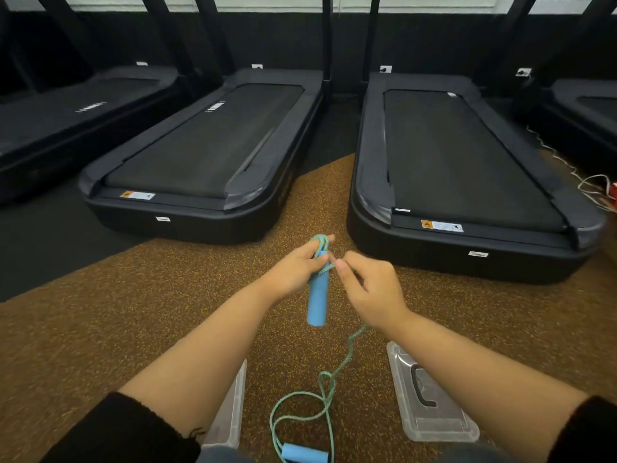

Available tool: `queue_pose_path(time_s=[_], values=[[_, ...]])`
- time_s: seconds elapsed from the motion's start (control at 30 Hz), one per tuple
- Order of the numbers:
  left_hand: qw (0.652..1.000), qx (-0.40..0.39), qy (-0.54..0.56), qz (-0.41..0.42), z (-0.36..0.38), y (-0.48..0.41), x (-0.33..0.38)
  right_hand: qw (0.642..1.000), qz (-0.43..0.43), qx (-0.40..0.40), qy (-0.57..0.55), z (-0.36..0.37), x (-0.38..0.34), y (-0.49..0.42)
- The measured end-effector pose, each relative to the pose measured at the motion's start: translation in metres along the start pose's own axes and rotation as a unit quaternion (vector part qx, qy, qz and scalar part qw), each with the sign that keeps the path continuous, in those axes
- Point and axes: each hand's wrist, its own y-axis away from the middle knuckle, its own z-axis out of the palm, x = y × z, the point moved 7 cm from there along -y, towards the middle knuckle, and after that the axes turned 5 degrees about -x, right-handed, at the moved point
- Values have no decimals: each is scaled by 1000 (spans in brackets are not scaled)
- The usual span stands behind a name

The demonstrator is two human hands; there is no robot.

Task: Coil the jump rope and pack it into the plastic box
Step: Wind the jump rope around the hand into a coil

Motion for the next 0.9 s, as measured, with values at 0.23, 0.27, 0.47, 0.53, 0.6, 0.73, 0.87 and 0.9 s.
queue_pose_path(time_s=[0.23, 0.27, 0.47, 0.53, 0.6, 0.73, 0.87, 0.9], values=[[995, -86, 33, -39, 28, 6, 3, 999, 25, -1, 36, -22, 15, -30], [994, -96, 50, -34, 31, 7, 5, 999, 29, -5, 35, -23, 18, -33], [980, -152, 128, 2, 44, 15, 18, 971, 112, -115, -177, -9, 37, -43], [972, -165, 169, 8, 45, 17, 19, 949, 154, -138, -238, -2, 45, -41], [964, -173, 203, 10, 46, 19, 21, 920, 204, -167, -290, 7, 53, -35], [944, -178, 277, 17, 47, 20, 29, 886, 270, -201, -320, 19, 61, -13], [936, -153, 315, 37, 41, 18, 40, 873, 308, -203, -318, 33, 61, 4], [937, -143, 314, 45, 38, 17, 42, 872, 316, -208, -311, 35, 61, 7]])
